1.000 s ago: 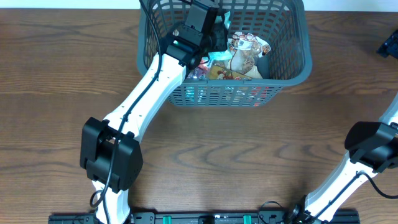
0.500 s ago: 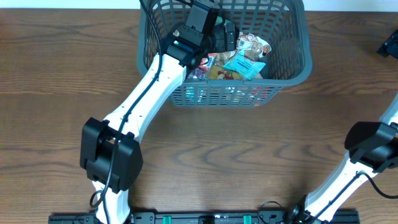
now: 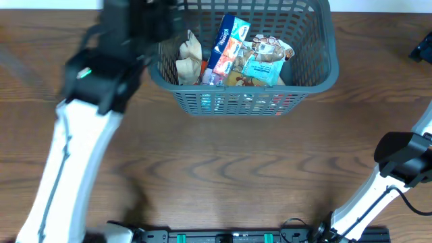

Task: Pack container

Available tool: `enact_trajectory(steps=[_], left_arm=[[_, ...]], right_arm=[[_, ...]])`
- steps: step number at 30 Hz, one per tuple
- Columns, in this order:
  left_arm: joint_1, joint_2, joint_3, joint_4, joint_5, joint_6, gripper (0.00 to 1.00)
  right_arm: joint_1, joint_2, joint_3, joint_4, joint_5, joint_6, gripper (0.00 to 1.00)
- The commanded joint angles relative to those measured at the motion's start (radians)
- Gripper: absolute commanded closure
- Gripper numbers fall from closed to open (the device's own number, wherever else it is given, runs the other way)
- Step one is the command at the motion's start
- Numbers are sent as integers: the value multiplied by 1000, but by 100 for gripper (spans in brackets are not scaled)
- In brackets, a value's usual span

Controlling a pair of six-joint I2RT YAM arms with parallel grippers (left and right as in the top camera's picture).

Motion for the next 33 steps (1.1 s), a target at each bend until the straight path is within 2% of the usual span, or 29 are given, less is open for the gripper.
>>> enact_trajectory(steps=[1, 5, 12, 22, 33], left_arm=[[43, -82, 5, -113, -115, 15, 2], [90, -189, 5, -315, -186, -8, 2], [166, -279, 5, -646, -189, -31, 2], [166, -305, 5, -840, -145, -56, 2], [166, -305, 5, -847, -145, -56, 2]], right_arm=[[-2, -10, -1, -1, 11, 13, 1], [-2, -10, -1, -1, 11, 13, 1], [-2, -10, -1, -1, 11, 13, 1], [-2, -10, -1, -1, 11, 13, 1], [-2, -10, -1, -1, 11, 13, 1]])
